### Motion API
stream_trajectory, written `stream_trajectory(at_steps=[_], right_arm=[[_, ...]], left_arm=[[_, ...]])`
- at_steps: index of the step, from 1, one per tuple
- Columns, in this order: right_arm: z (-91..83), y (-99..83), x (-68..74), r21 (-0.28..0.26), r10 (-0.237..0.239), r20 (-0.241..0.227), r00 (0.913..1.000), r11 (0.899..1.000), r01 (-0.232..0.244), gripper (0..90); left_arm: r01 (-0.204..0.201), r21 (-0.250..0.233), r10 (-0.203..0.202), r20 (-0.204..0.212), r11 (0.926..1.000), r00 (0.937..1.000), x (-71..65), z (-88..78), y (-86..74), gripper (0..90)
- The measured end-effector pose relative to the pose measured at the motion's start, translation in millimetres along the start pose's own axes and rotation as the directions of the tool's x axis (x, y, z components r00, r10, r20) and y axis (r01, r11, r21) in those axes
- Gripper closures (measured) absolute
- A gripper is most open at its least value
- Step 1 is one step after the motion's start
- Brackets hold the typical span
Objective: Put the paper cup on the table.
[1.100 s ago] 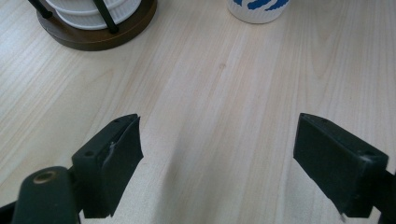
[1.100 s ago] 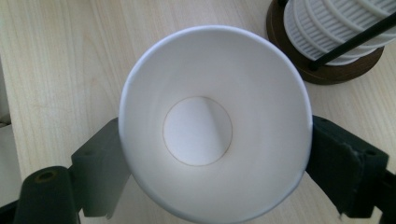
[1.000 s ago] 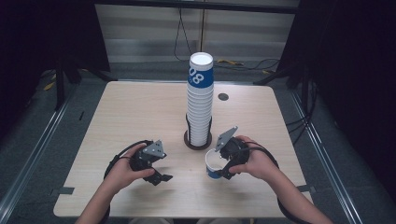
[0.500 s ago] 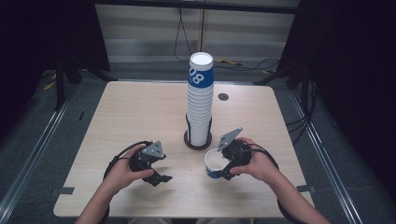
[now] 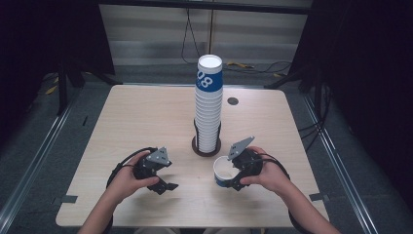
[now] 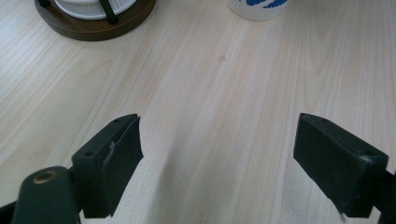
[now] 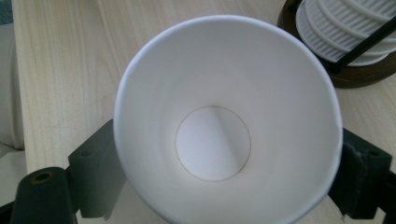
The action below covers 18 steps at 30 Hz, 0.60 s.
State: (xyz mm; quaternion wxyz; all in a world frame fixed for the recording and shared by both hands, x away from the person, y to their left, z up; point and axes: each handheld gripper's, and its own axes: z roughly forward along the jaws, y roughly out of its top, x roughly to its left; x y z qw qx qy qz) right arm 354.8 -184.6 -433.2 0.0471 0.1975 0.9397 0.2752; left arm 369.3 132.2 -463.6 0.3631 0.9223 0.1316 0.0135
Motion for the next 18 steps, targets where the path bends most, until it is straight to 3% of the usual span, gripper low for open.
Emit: stream_trajectory(at_steps=[18], right_arm=[[-3.3, -25.1, -0.5, -0.041, 0.027, 0.003, 0.9996, 0.999, -0.027, 12.8]], left_arm=[[0.011, 0.0, -0.011, -0.001, 0.9999, 0.9999, 0.0, -1.7, -0.6, 15.1]])
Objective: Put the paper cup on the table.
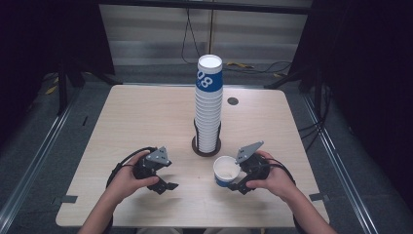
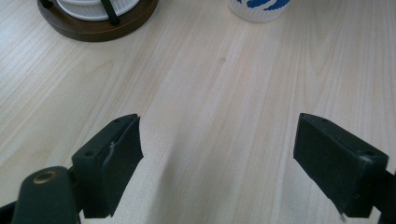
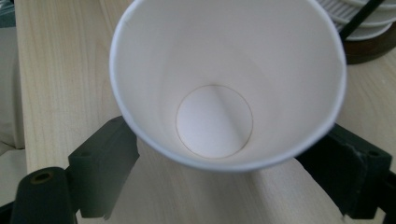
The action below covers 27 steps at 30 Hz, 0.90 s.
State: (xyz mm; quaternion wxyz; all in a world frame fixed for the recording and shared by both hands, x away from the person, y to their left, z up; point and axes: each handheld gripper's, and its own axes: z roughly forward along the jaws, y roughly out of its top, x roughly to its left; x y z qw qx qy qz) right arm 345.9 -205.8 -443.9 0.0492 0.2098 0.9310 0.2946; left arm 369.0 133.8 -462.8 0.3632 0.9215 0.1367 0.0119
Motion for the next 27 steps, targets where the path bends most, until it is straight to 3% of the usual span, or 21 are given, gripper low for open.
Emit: stream_trajectory(at_steps=[15, 27], right_arm=[[-10.7, -29.6, -3.0, -0.054, 0.066, 0.034, 0.9973, 0.996, -0.064, 12.8], [-19.2, -50.3, -6.7, -0.123, 0.131, 0.056, 0.9898, 0.985, -0.124, 12.8]], left_arm=[[0.0, 0.002, 0.0, 0.001, 1.0, 1.0, -0.3, -0.6, -0.8, 15.1], [0.004, 0.014, -0.004, 0.002, 0.9999, 1.0, -0.1, 0.8, -2.5, 15.1]])
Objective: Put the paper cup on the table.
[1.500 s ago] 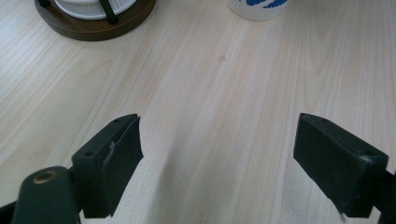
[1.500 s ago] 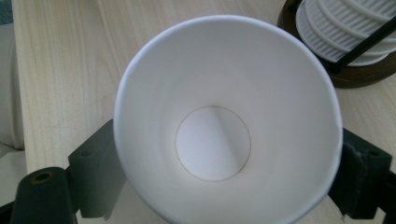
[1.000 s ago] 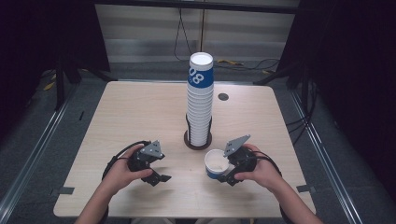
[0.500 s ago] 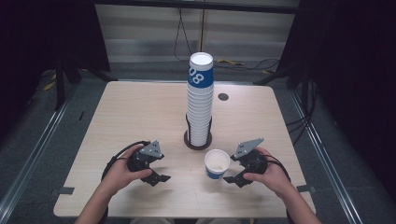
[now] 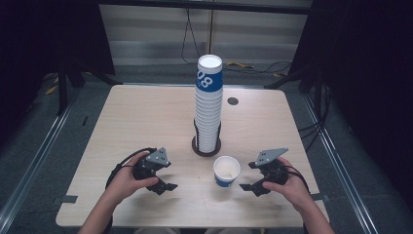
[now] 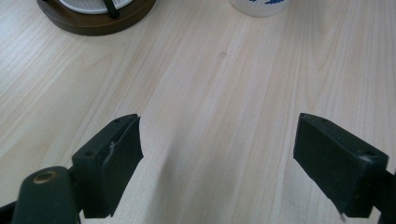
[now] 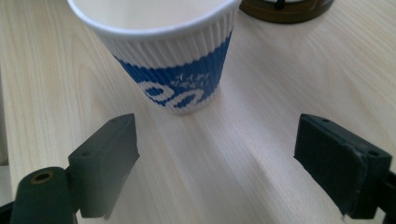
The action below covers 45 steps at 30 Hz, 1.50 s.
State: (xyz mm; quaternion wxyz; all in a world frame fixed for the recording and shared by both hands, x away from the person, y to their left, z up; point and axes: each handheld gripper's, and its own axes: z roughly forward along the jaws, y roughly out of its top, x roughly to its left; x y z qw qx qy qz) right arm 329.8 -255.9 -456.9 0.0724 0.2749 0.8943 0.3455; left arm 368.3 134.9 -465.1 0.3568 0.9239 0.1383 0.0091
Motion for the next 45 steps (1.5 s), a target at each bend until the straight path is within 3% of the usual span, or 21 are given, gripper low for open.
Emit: stream_trajectory(at_steps=[11, 18, 34, 38, 39, 45], right_arm=[[-5.1, -15.0, -5.0, -0.025, 0.027, 0.02, 0.9994, 0.999, -0.027, 12.8], [-7.9, -24.6, -8.8, -0.037, 0.06, 0.04, 0.9974, 0.998, -0.059, 12.9], [-11.6, -40.2, -14.9, -0.061, 0.069, 0.085, 0.994, 0.996, -0.064, 12.9], [-11.6, -44.6, -17.1, -0.056, 0.074, 0.095, 0.9928, 0.996, -0.069, 12.9], [-11.6, -45.4, -17.7, -0.053, 0.072, 0.099, 0.9924, 0.996, -0.067, 12.9], [-12.9, -49.5, -20.6, -0.063, 0.081, 0.105, 0.9912, 0.995, -0.074, 12.9]], left_arm=[[0.006, -0.014, -0.006, 0.005, 0.9999, 1.0, 1.7, 1.2, -2.5, 15.1], [0.015, 0.002, -0.015, 0.0, 0.9999, 0.9999, 3.8, 0.1, -5.2, 15.1], [0.033, -0.017, -0.034, -0.01, 0.9993, 0.9994, 11.3, -4.2, -14.2, 15.2], [0.029, 0.002, -0.029, -0.011, 0.9996, 0.9995, 14.7, -5.4, -17.2, 15.2], [0.042, -0.016, -0.043, -0.018, 0.999, 0.9989, 14.6, -4.2, -18.4, 15.2], [0.052, -0.007, -0.052, -0.025, 0.9986, 0.9983, 19.3, -7.2, -23.9, 15.2]])
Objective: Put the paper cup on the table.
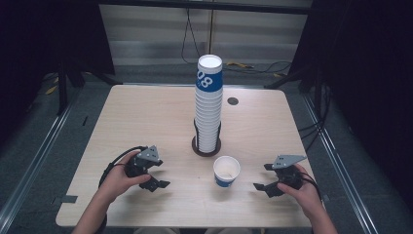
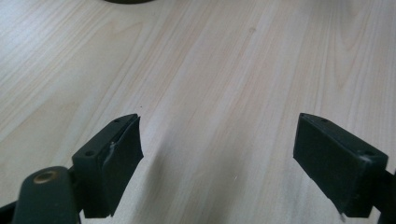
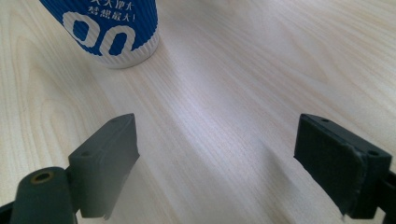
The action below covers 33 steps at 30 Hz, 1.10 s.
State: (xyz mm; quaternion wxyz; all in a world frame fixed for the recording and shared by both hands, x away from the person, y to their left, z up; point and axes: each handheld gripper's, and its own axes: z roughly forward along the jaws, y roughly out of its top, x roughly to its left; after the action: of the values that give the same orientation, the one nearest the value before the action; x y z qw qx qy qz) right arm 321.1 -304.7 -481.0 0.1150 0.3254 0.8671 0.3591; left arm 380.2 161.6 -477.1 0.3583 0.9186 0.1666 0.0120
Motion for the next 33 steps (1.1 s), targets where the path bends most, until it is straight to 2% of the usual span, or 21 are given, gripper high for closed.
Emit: stream_trajectory(at_steps=[4, 5, 7, 9, 17, 24, 25, 26, 33], right_arm=[[-0.2, -2.4, -0.9, 0.003, 0.003, 0.004, 1.0, 1.0, -0.003, 12.9], [0.1, -2.9, -0.9, 0.005, 0.001, 0.006, 1.0, 1.0, -0.001, 12.9], [0.8, -4.3, -1.1, 0.011, 0.002, 0.008, 1.0, 1.0, -0.002, 12.9], [1.5, -5.6, -1.8, 0.015, -0.007, 0.01, 0.9999, 1.0, 0.006, 12.9], [1.9, -9.0, -3.5, 0.029, -0.004, 0.02, 0.9998, 1.0, 0.004, 12.9], [1.8, -12.2, -6.7, 0.037, -0.002, 0.039, 0.9993, 0.999, 0.0, 12.9], [1.9, -12.9, -7.4, 0.038, -0.001, 0.038, 0.9993, 0.999, 0.0, 12.9], [1.8, -13.4, -7.8, 0.04, 0.0, 0.04, 0.9992, 0.999, -0.001, 12.9], [2.1, -16.2, -10.2, 0.047, 0.002, 0.047, 0.9989, 0.999, -0.004, 12.9]], left_arm=[[0.018, -0.008, -0.018, -0.005, 0.9998, 0.9998, 2.9, 0.8, -4.1, 15.3], [0.012, 0.01, -0.012, -0.003, 0.9999, 0.9999, 4.2, 0.0, -4.9, 15.3], [0.028, -0.009, -0.028, -0.003, 0.9996, 0.9996, 5.5, 1.6, -7.6, 15.3], [0.027, 0.008, -0.027, -0.006, 0.9996, 0.9996, 7.9, 0.2, -9.9, 15.3], [0.066, -0.015, -0.066, -0.027, 0.9977, 0.9974, 16.3, -2.1, -20.9, 15.3], [0.075, -0.008, -0.075, -0.05, 0.9971, 0.9959, 21.6, -5.8, -27.1, 15.2], [0.08, -0.022, -0.081, -0.052, 0.9966, 0.9954, 22.2, -5.5, -28.3, 15.3], [0.083, -0.013, -0.083, -0.056, 0.9965, 0.995, 23.0, -6.8, -29.2, 15.3], [0.085, -0.034, -0.088, -0.07, 0.9958, 0.9937, 27.3, -10.5, -34.7, 15.3]])
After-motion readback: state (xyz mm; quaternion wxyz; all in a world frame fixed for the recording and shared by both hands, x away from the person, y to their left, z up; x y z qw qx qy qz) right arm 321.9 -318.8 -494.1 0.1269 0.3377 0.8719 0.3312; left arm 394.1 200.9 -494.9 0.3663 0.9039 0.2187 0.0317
